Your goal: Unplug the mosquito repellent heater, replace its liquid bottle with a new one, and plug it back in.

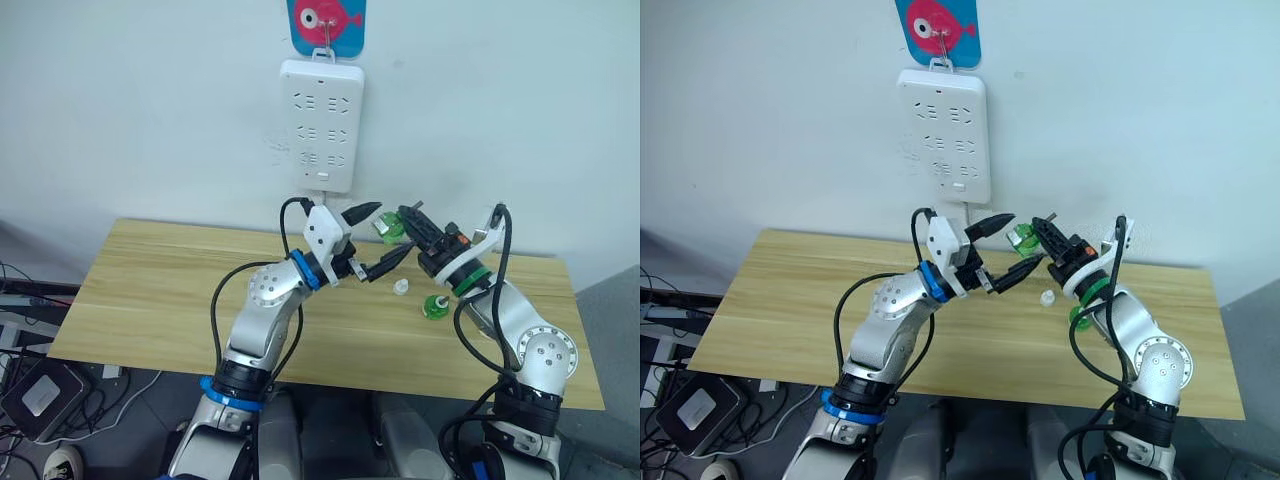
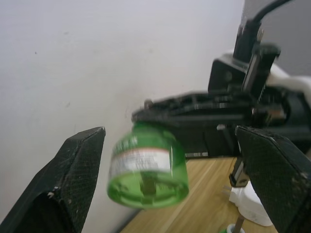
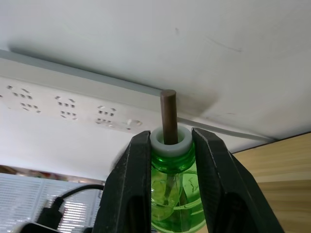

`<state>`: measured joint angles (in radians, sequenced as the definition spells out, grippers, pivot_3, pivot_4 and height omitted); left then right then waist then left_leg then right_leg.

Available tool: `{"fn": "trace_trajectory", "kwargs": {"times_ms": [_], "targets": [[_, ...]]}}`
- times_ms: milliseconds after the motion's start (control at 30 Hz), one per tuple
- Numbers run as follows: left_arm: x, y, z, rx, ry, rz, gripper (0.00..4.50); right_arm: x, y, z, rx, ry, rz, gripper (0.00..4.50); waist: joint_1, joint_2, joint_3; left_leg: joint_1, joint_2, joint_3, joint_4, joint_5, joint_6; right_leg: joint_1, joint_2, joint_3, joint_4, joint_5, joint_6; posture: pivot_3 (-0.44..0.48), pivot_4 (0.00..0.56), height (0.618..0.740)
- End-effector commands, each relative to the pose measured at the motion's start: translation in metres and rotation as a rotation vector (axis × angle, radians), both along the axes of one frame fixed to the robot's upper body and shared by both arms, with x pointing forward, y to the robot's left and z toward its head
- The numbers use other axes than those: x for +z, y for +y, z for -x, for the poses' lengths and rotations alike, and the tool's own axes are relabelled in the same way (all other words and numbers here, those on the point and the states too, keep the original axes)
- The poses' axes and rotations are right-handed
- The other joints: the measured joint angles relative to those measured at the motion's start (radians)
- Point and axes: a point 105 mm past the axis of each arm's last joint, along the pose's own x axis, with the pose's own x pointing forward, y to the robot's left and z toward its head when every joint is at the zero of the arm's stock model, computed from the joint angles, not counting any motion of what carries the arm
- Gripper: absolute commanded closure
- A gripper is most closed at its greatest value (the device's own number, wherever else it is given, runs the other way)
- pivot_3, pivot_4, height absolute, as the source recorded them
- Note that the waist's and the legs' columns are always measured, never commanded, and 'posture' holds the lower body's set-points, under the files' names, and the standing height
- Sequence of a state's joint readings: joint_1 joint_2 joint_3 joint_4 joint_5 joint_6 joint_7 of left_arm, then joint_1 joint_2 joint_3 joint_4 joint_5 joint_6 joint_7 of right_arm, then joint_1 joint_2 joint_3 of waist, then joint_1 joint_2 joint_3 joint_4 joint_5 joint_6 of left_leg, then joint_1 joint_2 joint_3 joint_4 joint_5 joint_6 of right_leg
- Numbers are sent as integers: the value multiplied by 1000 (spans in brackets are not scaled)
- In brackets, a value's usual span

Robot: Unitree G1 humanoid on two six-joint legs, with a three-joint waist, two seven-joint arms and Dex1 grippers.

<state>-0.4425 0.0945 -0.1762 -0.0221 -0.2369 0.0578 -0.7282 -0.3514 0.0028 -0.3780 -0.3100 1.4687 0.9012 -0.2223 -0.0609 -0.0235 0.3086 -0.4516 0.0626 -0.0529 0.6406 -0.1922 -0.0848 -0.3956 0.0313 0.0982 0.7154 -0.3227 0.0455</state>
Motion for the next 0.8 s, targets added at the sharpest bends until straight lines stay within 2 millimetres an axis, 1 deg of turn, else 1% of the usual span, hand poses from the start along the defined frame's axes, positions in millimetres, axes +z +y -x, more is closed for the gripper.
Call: {"fn": "trace_trajectory", "kwargs": {"times_ms": [33,233,800], "targets": [[12,-7,7,-20,-54,25,0,13,-1,9,20,-40,-28,3642,0,0,0,0,0,0,0,0,0,0,0,0,0,0,0,-63,270,740],[14,-2,3,-11,-58,24,0,16,-2,11,38,-35,-30,3642,0,0,0,0,0,0,0,0,0,0,0,0,0,0,0,-63,272,740],[16,0,-2,2,-61,31,0,21,-1,12,60,-36,-32,3642,1,0,0,0,0,0,0,0,0,0,0,0,0,0,0,-63,274,740]]}}
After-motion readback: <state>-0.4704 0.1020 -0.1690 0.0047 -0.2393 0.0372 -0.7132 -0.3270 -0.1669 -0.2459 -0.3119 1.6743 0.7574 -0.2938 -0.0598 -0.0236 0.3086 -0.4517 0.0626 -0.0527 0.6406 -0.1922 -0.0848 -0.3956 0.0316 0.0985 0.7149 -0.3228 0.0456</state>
